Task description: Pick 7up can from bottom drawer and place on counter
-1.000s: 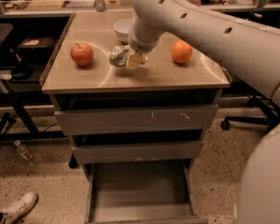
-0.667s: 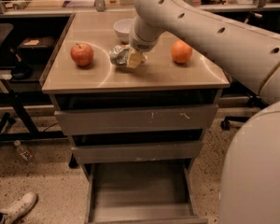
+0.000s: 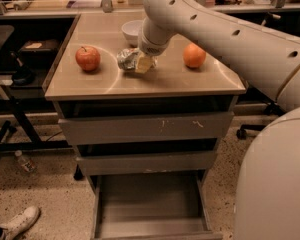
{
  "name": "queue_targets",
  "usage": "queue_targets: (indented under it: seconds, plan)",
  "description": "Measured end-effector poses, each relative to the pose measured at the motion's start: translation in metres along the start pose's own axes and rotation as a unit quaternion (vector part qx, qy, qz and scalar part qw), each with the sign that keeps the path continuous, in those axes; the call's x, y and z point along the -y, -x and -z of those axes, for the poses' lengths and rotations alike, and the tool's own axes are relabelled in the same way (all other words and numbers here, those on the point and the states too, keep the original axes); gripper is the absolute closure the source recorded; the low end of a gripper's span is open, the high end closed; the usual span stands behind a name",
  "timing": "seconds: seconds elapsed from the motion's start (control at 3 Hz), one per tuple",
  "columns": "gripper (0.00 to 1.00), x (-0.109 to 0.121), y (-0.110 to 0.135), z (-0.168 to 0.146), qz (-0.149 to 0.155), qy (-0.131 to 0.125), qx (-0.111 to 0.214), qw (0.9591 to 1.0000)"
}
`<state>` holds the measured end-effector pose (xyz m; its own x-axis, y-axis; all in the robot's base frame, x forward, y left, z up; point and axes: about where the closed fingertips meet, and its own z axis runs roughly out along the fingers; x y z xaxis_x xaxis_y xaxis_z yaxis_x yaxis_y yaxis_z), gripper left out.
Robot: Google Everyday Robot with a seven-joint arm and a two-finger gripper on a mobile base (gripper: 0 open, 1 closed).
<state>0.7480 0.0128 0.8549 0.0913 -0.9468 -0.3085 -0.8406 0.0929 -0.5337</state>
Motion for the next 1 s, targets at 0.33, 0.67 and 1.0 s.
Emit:
queue_targets:
  seconds: [0.33, 0.67, 1.0]
  plan:
    - [0.34, 0.0, 0.0, 0.0, 0.0, 0.0, 0.0, 1.0]
    - [0.11, 0.0, 0.0, -0.0001, 0.0, 0.0, 0.0, 1.0]
    - [0.0, -0.0001, 0.0, -0.0001, 0.0, 0.0, 0.0, 1.0]
